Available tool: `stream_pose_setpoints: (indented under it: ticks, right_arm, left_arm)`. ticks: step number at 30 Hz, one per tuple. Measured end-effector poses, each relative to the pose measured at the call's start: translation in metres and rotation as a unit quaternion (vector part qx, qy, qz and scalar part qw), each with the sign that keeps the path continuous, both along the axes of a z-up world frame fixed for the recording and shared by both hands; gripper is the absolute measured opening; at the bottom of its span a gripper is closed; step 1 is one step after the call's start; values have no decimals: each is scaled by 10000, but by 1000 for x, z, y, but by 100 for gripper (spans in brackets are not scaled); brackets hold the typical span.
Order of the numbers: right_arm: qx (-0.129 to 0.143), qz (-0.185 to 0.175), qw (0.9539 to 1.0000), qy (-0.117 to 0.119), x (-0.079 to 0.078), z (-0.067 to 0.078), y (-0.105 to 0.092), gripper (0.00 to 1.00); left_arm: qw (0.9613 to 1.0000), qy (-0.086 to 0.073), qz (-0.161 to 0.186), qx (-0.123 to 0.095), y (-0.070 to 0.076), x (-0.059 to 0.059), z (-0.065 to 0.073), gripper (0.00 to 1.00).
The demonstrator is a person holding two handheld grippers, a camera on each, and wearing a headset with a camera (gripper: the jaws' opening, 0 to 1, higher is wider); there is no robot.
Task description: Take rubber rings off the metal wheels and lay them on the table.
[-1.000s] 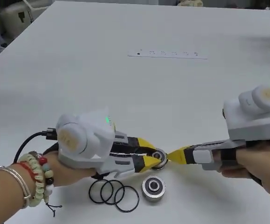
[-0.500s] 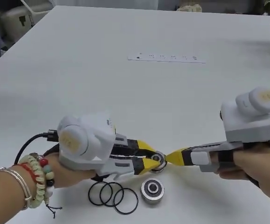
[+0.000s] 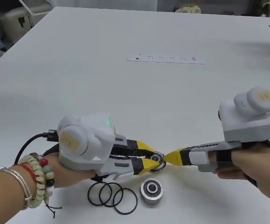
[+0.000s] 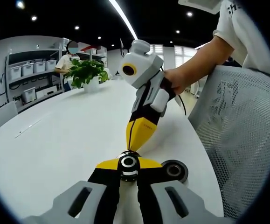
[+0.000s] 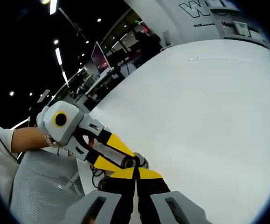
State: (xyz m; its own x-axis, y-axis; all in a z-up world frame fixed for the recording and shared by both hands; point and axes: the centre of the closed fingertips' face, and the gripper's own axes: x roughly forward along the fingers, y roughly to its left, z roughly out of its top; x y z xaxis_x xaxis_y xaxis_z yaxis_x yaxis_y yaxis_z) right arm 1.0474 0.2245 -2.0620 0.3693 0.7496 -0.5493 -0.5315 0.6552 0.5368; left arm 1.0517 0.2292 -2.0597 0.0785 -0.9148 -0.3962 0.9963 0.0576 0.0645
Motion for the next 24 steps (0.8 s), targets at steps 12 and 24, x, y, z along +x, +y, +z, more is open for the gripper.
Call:
stream_pose_setpoints:
  ticks: [12, 24]
  right_arm:
    - [75, 57, 10000, -33, 0, 4, 4, 0]
    - [52, 117, 9998, -152, 3, 8, 7, 0]
  left_arm:
    - [10000, -11, -13, 39, -1, 0, -1, 8]
    - [10000, 3, 20, 3, -1, 1, 0, 8]
